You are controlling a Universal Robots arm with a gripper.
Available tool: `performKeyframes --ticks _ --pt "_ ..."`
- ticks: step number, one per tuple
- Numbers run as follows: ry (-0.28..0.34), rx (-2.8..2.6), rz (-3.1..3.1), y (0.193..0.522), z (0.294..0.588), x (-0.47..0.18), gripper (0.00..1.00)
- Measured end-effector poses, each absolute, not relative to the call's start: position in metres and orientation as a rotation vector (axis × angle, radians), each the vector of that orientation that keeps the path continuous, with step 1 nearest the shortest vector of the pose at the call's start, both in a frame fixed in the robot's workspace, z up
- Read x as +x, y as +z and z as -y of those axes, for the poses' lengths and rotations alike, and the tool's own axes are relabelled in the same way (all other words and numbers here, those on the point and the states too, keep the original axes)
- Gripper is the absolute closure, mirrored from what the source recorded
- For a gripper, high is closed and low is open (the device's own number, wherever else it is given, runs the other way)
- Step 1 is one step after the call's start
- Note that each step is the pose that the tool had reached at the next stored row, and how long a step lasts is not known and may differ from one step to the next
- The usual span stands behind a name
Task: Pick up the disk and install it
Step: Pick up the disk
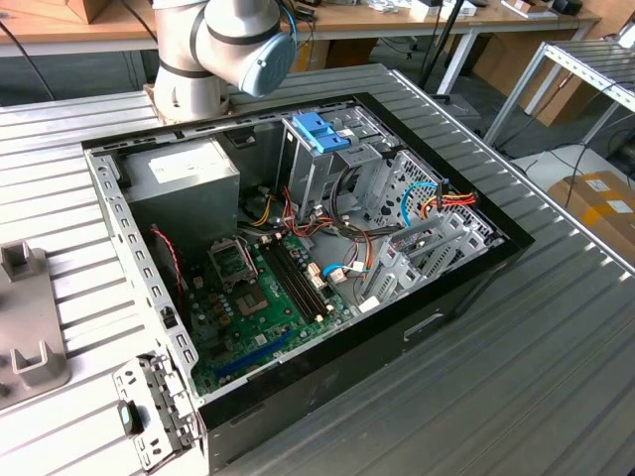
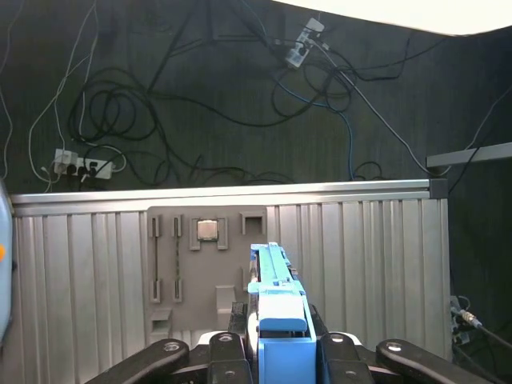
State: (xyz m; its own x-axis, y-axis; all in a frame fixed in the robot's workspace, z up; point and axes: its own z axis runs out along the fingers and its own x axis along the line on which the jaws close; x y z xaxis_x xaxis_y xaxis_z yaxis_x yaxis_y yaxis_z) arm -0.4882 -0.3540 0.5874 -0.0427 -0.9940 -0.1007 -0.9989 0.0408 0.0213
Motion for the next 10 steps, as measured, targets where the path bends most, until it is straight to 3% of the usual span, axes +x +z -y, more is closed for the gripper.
performKeyframes --ticks 10 --pt "0.131 -2.132 -2.224 0.5872 0.3600 -0.4882 0.63"
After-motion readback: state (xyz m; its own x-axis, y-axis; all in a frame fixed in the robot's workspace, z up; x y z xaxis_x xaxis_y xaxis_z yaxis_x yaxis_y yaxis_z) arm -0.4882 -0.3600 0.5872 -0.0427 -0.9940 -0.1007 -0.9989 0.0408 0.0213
